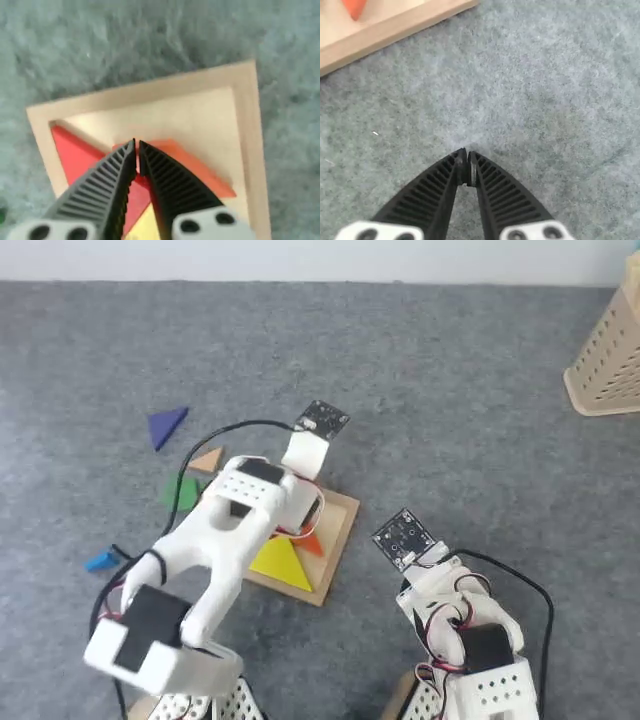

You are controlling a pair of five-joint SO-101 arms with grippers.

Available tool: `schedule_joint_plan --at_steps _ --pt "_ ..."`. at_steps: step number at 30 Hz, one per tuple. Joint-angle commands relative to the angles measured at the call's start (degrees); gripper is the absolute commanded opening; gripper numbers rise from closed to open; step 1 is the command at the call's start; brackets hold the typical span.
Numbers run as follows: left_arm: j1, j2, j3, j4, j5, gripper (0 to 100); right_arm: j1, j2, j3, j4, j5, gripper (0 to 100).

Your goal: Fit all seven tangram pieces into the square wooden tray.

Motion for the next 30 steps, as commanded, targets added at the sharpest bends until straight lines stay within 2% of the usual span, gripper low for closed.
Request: schedule_joint_plan --at_steps 1,8,18,26,30 --pt "5.4 2.6 -2.9 1.0 -3.3 1 0.0 -0.8 1.1 0.3 -0.4 0.8" --pt "10.5 2.6 -1.5 4.9 -5.3 1 0.0 -0.8 1.1 0.3 -0.4 0.8" --pt "11.3 2.5 2.0 9.8 -8.1 1 0.0 -0.8 1.1 0.3 -0.4 0.8" --pt "20.5 -1.1 2.6 9.8 -9.0 1 0.0 -0.8 1.1 0.3 -0.4 0.8" --pt "19.1 -5.7 3.2 11.3 -9.1 1 0.0 -0.8 1.1 0.3 -0.4 0.8"
